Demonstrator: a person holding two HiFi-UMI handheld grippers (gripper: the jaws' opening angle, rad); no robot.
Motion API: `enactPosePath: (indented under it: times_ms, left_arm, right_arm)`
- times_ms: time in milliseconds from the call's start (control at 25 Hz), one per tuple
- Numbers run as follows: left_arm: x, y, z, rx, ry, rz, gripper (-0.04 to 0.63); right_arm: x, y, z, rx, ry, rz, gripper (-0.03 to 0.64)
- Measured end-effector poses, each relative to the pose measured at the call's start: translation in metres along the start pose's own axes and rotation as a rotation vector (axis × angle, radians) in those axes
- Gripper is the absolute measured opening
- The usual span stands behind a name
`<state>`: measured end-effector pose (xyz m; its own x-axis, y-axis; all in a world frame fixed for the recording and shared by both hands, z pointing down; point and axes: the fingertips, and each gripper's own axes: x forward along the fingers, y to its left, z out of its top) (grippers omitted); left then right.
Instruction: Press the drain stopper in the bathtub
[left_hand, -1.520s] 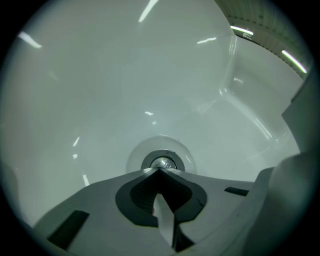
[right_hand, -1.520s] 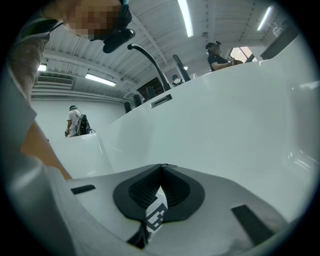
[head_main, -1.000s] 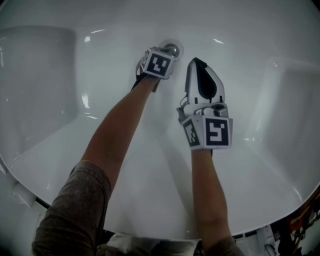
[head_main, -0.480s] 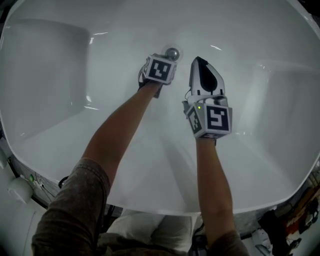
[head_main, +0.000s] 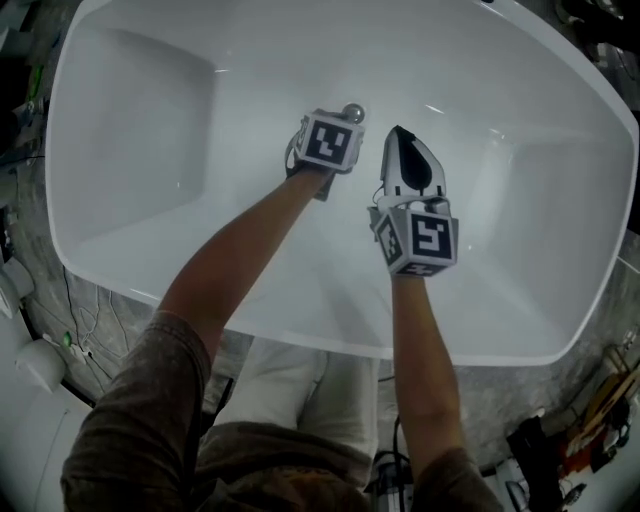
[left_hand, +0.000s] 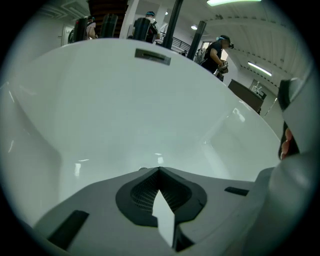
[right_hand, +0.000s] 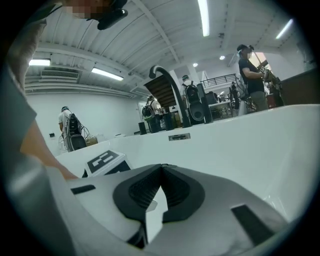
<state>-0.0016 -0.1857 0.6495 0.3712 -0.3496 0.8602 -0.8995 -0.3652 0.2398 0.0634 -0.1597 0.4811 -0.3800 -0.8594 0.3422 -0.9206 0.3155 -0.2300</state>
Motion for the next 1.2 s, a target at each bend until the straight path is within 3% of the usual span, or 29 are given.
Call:
enactPosePath:
  times_ms: [320,640,1200]
  left_arm:
    - [-0.128,-0.029,0.02,-0.033,-0.007,-0.001,0.003]
    - [-0.233,-0.079,0.041,-0.008,-0.052,-0.044,0.003]
    - [-0.412,-0.123,0.065,0.056,-0.167,-0.084,0.003]
  right_arm:
    - [-0.053,0.038,0.075,-0.001,0.002,0.001,-0.002]
    - [-0.107,0.068,0.133,0.029,0.015,0.011,-0.002]
    - [-0.199,0.131,0.222,0.049,0.007,0.042,-0.002]
